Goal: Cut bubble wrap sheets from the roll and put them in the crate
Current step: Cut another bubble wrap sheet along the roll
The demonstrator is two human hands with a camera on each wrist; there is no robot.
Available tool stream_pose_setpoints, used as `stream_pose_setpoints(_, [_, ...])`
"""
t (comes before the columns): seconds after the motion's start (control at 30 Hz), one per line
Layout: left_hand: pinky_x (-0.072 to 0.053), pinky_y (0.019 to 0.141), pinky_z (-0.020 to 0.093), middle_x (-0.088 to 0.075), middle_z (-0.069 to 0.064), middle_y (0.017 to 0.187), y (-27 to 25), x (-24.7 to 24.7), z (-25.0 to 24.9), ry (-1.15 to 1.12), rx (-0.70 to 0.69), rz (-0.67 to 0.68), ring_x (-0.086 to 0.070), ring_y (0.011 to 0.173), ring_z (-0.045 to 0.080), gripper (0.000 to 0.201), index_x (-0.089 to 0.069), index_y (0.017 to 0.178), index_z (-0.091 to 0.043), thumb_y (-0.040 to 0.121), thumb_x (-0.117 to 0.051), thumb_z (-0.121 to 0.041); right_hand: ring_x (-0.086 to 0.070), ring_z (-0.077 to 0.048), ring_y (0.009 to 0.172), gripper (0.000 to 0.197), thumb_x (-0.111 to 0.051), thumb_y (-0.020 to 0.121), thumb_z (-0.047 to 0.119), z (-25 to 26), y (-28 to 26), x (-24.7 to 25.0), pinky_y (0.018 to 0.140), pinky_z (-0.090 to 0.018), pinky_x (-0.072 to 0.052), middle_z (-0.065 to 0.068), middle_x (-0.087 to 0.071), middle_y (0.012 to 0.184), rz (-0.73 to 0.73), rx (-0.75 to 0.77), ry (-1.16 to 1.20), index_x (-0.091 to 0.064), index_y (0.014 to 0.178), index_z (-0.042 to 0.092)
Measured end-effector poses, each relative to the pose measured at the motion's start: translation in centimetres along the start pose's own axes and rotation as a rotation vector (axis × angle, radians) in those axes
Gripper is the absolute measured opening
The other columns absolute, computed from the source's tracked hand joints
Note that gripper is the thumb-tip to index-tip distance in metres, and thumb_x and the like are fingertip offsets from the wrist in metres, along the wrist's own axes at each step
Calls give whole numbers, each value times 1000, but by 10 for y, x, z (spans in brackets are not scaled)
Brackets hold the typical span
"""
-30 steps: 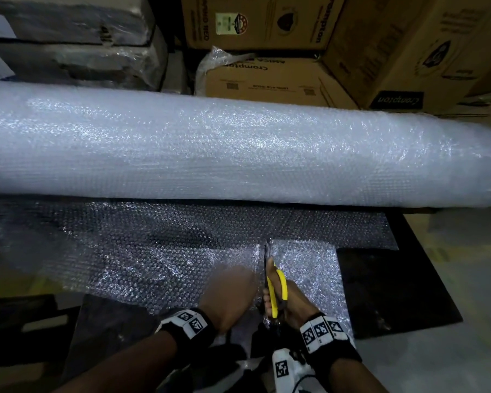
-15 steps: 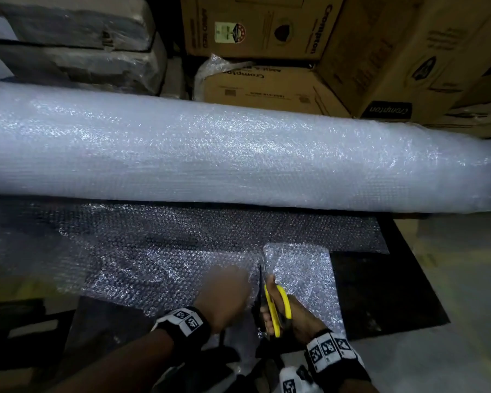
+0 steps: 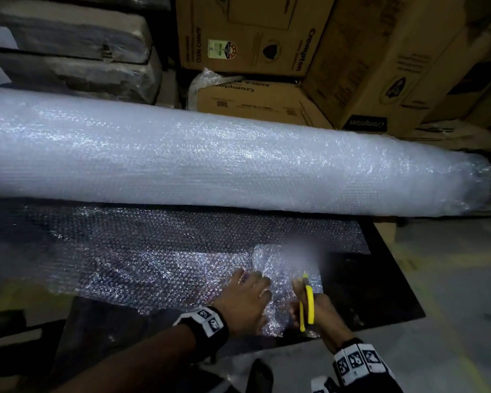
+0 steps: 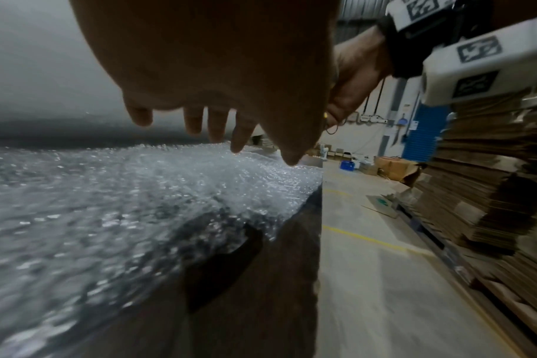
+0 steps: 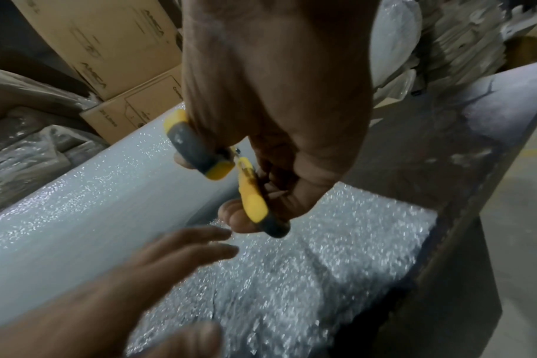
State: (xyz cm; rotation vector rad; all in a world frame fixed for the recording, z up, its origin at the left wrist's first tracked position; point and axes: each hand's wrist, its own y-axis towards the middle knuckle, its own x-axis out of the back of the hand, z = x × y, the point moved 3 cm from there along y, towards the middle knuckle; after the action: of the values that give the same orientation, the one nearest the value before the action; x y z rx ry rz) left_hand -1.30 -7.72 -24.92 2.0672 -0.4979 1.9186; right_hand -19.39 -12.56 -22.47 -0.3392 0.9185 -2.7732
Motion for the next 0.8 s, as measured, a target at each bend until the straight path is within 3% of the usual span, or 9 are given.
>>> stream_pose_setpoints(0.1, [-9, 113, 70, -17, 18, 162, 18, -15, -24, -24, 69, 125, -16, 148, 38, 77, -31, 150, -9, 92, -51, -55, -48, -20, 43, 47, -76, 72, 48, 6, 4, 16, 45, -25, -40, -13, -51, 56, 23, 14, -4, -60, 69, 4])
stream_pose_setpoints(0.17, [-1, 113, 72, -10, 18, 163, 26, -21, -37, -22, 144, 182, -9, 149, 38, 81, -23, 153, -7, 94, -49, -56, -47, -19, 43, 49, -77, 68, 50, 9, 9, 30, 47, -25, -39, -11, -52, 55, 53, 28, -58, -62, 69, 4])
stream_pose_setpoints(0.3, [-2, 111, 72, -17, 19, 160, 37, -27, -55, -27, 214, 193, -17, 146, 37, 82, -27, 150, -6, 93, -46, -61, -53, -22, 49, 56, -77, 63, 62, 9, 19, 58, 52, -28, -43, -12, -58, 59, 146, 32, -171, -70, 68, 7])
stream_pose_setpoints(0.47, [-5, 109, 67, -27, 14, 154, 39, -25, -67, -48, 320, 167, -24, 142, 32, 73, -40, 142, -11, 89, -43, -62, -52, -19, 45, 57, -70, 66, 60, 8, 33, 77, 46, -23, -41, -11, -55, 54, 234, 19, -271, -64, 69, 4])
stream_pose_setpoints(0.63, [-4, 114, 67, -24, 11, 156, 45, -20, -69, -119, 371, 205, -19, 145, 31, 67, -36, 144, -14, 94, -40, -58, -53, -19, 48, 62, -69, 67, 64, 14, 43, 88, 48, -25, -43, -11, -55, 59, 322, 39, -337, -63, 77, 3])
stream_pose_setpoints(0.73, [-3, 113, 66, -27, 8, 153, 48, -16, -69, -125, 405, 201, -19, 144, 30, 64, -34, 144, -15, 96, -41, -57, -52, -17, 49, 67, -73, 56, 75, 22, 51, 90, 49, -27, -40, -6, -54, 60, 358, 8, -390, -63, 75, 11])
stream_pose_setpoints(0.8, [-3, 114, 64, -23, 7, 157, 53, -14, -67, -112, 440, 179, -16, 146, 30, 63, -33, 145, -16, 97, -41, -55, -49, -16, 49, 64, -73, 58, 75, 31, 55, 91, 48, -26, -38, -6, -54, 62, 382, -10, -444, -63, 74, 14])
